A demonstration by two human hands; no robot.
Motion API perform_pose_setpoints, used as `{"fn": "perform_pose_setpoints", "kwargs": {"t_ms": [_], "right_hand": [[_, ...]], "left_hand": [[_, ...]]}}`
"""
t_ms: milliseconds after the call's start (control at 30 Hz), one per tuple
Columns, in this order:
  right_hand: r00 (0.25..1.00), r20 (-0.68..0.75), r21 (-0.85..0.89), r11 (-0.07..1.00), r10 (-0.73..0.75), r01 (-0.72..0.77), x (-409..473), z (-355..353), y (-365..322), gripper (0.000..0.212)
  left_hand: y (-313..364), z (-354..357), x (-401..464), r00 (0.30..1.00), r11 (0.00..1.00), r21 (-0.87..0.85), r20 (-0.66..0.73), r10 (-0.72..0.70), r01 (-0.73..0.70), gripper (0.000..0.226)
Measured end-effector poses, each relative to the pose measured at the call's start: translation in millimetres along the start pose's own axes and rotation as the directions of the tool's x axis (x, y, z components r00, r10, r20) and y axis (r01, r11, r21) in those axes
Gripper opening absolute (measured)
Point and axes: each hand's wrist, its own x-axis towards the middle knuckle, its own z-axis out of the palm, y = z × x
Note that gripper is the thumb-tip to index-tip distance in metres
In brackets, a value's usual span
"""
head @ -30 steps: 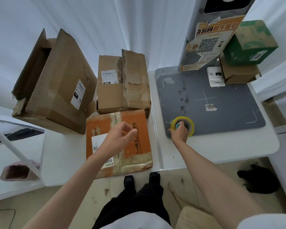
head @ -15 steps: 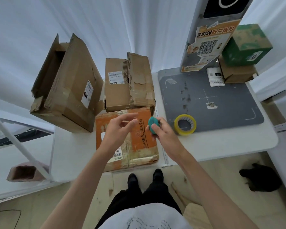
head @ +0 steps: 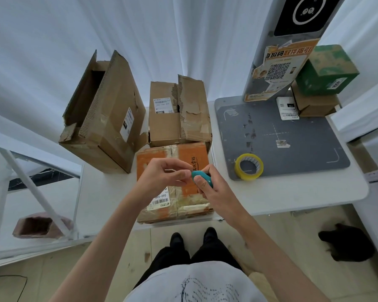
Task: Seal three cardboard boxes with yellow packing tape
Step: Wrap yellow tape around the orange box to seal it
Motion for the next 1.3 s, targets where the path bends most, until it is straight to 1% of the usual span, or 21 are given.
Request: {"fn": "perform_pose_setpoints", "kwargs": {"t_ms": [67, 133, 200, 233, 300, 367, 500, 567, 633, 733, 900, 1000, 1033, 1167, 1233, 1300], "right_hand": [[1.0, 0.0, -0.019, 1.0, -0.017, 0.017, 0, -1, -1, 0.023], [0.999, 0.009, -0.047, 0.998, -0.035, 0.035, 0, -2, -1, 0.02], [0.999, 0.02, -0.083, 0.996, -0.038, 0.039, 0, -5, -1, 0.018], [0.999, 0.027, -0.095, 0.995, -0.029, 0.031, 0, -6, -1, 0.017], [0.999, 0.035, -0.1, 0.995, 0.0, 0.004, 1, -7, 0, 0.017], [0.999, 0.031, -0.081, 0.996, 0.038, -0.036, 2, -9, 1, 0.019], [0.987, 0.018, 0.022, 0.986, 0.162, -0.162, 4, -13, 4, 0.02], [0.976, 0.013, 0.072, 0.973, 0.217, -0.218, 3, -15, 7, 0.021], [0.969, 0.009, 0.08, 0.966, 0.248, -0.248, 2, -18, 11, 0.02], [0.963, 0.006, 0.046, 0.962, 0.27, -0.27, 0, -22, 16, 0.02], [0.954, -0.018, -0.03, 0.953, 0.3, -0.3, -1, -26, 20, 0.017], [0.954, -0.041, -0.106, 0.948, 0.297, -0.3, -1, -28, 21, 0.018], [0.956, -0.051, -0.143, 0.946, 0.287, -0.292, -1, -28, 22, 0.018], [0.973, -0.065, -0.298, 0.927, 0.22, -0.23, -2, -30, 25, 0.016], [0.983, -0.05, -0.338, 0.924, 0.175, -0.181, -1, -31, 24, 0.014], [0.991, -0.03, -0.355, 0.925, 0.134, -0.136, 0, -34, 25, 0.013]], "left_hand": [[2, 1, 1, 1.0, 1.0, 0.005, 0.003, -0.001, 0.0, 0.018], [3, 0, 2, 1.0, 0.999, 0.052, 0.002, 0.006, -0.006, 0.015], [3, -1, 4, 0.999, 0.987, 0.157, -0.012, 0.038, -0.035, 0.01], [2, -2, 6, 0.997, 0.969, 0.236, -0.022, 0.076, -0.068, 0.007], [2, 0, 9, 0.983, 0.896, 0.418, -0.031, 0.182, -0.153, 0.004], [2, 4, 10, 0.961, 0.811, 0.544, -0.025, 0.274, -0.217, 0.004], [-4, 14, 14, 0.91, 0.698, 0.639, 0.008, 0.414, -0.323, 0.003], [-10, 19, 17, 0.894, 0.654, 0.663, 0.049, 0.446, -0.363, 0.004], [-16, 25, 21, 0.901, 0.637, 0.68, 0.083, 0.425, -0.363, 0.005], [-24, 34, 25, 0.922, 0.62, 0.71, 0.108, 0.371, -0.333, 0.009], [-35, 49, 28, 0.936, 0.589, 0.753, 0.099, 0.339, -0.293, 0.009], [-39, 55, 30, 0.948, 0.582, 0.77, 0.093, 0.305, -0.263, 0.009], [-40, 57, 30, 0.954, 0.59, 0.769, 0.085, 0.287, -0.246, 0.008], [-40, 60, 33, 0.987, 0.677, 0.724, 0.033, 0.156, -0.131, 0.012], [-39, 60, 34, 0.996, 0.728, 0.682, 0.013, 0.092, -0.076, 0.016], [-37, 57, 35, 1.0, 0.781, 0.625, -0.005, 0.017, -0.01, 0.015]]}}
